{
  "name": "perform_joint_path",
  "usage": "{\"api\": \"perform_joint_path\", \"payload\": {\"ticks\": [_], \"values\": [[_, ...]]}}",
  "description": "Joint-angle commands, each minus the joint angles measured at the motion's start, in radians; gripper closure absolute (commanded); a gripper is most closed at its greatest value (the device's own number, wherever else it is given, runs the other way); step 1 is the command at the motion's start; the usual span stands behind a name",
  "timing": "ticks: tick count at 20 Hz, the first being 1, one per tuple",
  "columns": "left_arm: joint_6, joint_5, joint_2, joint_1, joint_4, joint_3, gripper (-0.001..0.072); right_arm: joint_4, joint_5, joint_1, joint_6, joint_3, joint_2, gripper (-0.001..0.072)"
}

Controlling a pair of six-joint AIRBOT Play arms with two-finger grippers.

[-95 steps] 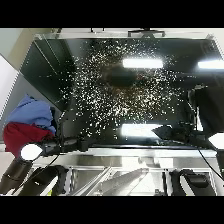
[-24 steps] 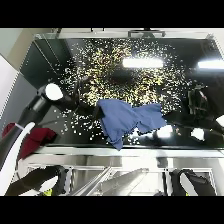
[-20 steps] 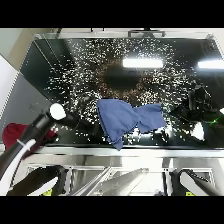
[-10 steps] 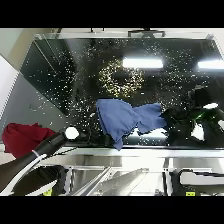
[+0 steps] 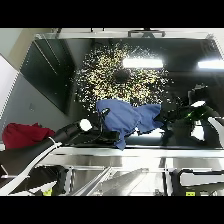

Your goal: Fold the shirts.

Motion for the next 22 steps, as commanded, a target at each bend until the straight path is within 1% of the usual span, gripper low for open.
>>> {"api": "perform_joint_path", "payload": {"ticks": [1,3,5,7,9,11,12,14,15,16,19,21,22], "values": [[0.003,-0.057,0.098,0.037,0.002,0.019,0.0695,0.148,0.176,-0.010,-0.013,0.081,0.034,0.0700],[0.003,-0.099,0.225,0.125,0.001,0.029,0.0696,0.296,0.272,-0.047,-0.013,0.167,0.112,0.0700],[0.003,-0.198,0.354,0.254,0.001,0.091,0.0696,0.443,0.304,-0.096,0.012,0.270,0.228,0.0700],[0.010,-0.314,0.451,0.395,0.001,0.217,0.0705,0.531,0.306,-0.144,0.040,0.397,0.356,0.0700],[0.010,-0.409,0.512,0.532,-0.002,0.393,0.0705,0.587,0.300,-0.183,0.060,0.540,0.479,0.0700],[0.008,-0.501,0.544,0.660,-0.004,0.599,0.0705,0.586,0.233,-0.212,0.069,0.678,0.600,0.0701],[0.001,-0.553,0.547,0.723,-0.008,0.717,0.0704,0.573,0.177,-0.228,0.069,0.742,0.660,0.0700],[-0.013,-0.642,0.534,0.831,-0.010,0.934,0.0703,0.481,0.062,-0.258,0.069,0.848,0.753,0.0701],[-0.031,-0.699,0.511,0.883,-0.010,1.040,0.0685,0.415,0.016,-0.265,0.070,0.891,0.790,0.0701],[-0.053,-0.728,0.483,0.902,-0.010,1.134,0.0685,0.365,-0.014,-0.268,0.071,0.921,0.817,0.0701],[-0.059,-0.762,0.380,0.872,-0.009,1.337,0.0685,0.320,-0.052,-0.268,0.067,0.940,0.849,0.0701],[-0.068,-0.805,0.296,0.815,-0.007,1.406,0.0686,0.315,-0.051,-0.267,0.065,0.940,0.819,0.0701],[-0.063,-0.800,0.257,0.778,0.003,1.408,0.0687,0.317,-0.043,-0.266,0.065,0.939,0.791,0.0701]]}}
